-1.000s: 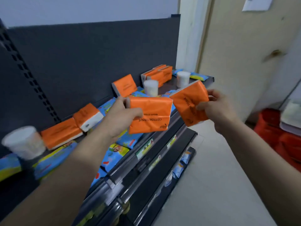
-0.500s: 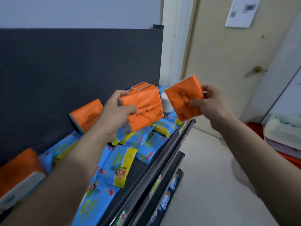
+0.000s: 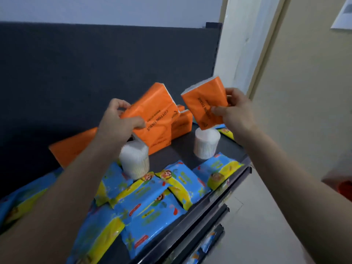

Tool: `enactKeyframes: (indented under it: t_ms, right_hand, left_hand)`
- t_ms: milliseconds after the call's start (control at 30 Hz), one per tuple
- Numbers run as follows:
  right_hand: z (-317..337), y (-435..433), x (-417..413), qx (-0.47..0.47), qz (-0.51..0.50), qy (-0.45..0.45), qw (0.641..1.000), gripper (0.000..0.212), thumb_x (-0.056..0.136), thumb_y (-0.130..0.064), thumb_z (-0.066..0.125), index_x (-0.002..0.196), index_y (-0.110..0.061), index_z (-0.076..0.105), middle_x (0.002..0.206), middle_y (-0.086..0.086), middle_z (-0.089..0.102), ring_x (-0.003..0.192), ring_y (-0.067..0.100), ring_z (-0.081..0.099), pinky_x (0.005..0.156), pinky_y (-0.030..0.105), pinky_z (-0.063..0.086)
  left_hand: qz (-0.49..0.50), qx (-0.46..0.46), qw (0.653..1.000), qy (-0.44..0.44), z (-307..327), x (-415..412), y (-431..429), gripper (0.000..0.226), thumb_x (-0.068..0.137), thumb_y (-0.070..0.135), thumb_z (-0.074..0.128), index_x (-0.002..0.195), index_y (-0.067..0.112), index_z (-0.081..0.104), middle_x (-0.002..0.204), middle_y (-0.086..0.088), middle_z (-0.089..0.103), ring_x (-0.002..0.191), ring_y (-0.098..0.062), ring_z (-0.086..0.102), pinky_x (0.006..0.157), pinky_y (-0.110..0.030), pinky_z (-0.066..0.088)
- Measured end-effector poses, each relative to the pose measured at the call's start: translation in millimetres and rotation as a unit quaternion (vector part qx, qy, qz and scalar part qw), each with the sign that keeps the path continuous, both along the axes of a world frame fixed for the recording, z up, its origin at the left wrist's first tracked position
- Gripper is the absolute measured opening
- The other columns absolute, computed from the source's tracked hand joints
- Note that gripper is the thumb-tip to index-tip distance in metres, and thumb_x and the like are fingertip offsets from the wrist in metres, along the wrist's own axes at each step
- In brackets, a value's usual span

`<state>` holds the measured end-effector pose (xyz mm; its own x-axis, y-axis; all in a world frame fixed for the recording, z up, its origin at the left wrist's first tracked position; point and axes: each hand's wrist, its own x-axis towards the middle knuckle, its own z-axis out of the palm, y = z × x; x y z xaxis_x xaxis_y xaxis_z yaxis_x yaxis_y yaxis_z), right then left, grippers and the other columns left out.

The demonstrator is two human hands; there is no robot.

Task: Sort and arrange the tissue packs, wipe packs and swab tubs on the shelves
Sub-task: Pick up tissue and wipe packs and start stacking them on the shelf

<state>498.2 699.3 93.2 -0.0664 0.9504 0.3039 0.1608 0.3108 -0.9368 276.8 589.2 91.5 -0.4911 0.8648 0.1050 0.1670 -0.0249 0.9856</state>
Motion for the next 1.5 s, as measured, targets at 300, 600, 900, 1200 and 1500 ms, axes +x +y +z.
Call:
enactKeyframes:
  t_ms: [300,600,900,1200,1500]
  right_hand:
    - [-7.1,95.6,5.6,0.031,0.148,-0.068,0.986,0.044,0.068,0.012,0.064,0.090,-0.026,0.057,0.089,0.005,0.063,0.079,0.018,0.058,0.072,0.037,0.052]
    - [-33.7,133.2,-21.6,0.088,0.215,-0.321,0.918,0.043,0.059,-0.006,0.064,0.088,-0.037,0.061,0.096,0.009,0.064,0.100,0.035,0.057,0.094,0.049,0.045]
    - [-35.0,142.2,-32.5,0.105,0.219,-0.486,0.839,0.048,0.079,-0.015,0.062,0.117,-0.043,0.058,0.114,0.001,0.053,0.116,0.034,0.035,0.102,0.044,0.031]
    - [-41.9,147.1,-49.9,0.119,0.261,-0.543,0.790,0.052,0.081,-0.009,0.063,0.121,-0.040,0.057,0.123,0.005,0.041,0.120,0.031,0.032,0.102,0.042,0.030]
    - [-50.0,165.2,-52.4,0.173,0.288,-0.551,0.764,0.042,0.075,-0.006,0.060,0.114,-0.022,0.057,0.118,0.007,0.048,0.110,0.031,0.041,0.092,0.039,0.043]
  left_hand:
    - [0.091,-0.068,0.981,0.156,-19.3,43.0,32.6,0.037,0.075,0.011,0.074,0.103,0.013,0.051,0.098,0.002,0.056,0.087,-0.013,0.053,0.075,-0.030,0.045]
    - [0.065,-0.168,0.935,0.304,-38.6,43.6,46.2,0.039,0.071,0.015,0.076,0.091,0.028,0.046,0.093,0.005,0.055,0.090,-0.018,0.055,0.085,-0.041,0.047]
    - [0.041,-0.217,0.924,0.314,-56.9,25.0,73.1,0.041,0.072,0.015,0.076,0.099,0.022,0.047,0.100,0.003,0.050,0.094,-0.016,0.050,0.077,-0.030,0.042]
    - [0.083,-0.309,0.829,0.459,-68.9,21.2,77.6,0.046,0.074,0.034,0.073,0.109,0.022,0.046,0.118,0.000,0.046,0.110,-0.022,0.039,0.091,-0.036,0.028]
    - [0.170,-0.301,0.801,0.490,-78.5,30.8,85.5,0.041,0.080,0.026,0.067,0.115,0.016,0.047,0.120,-0.005,0.047,0.111,-0.025,0.040,0.090,-0.038,0.032]
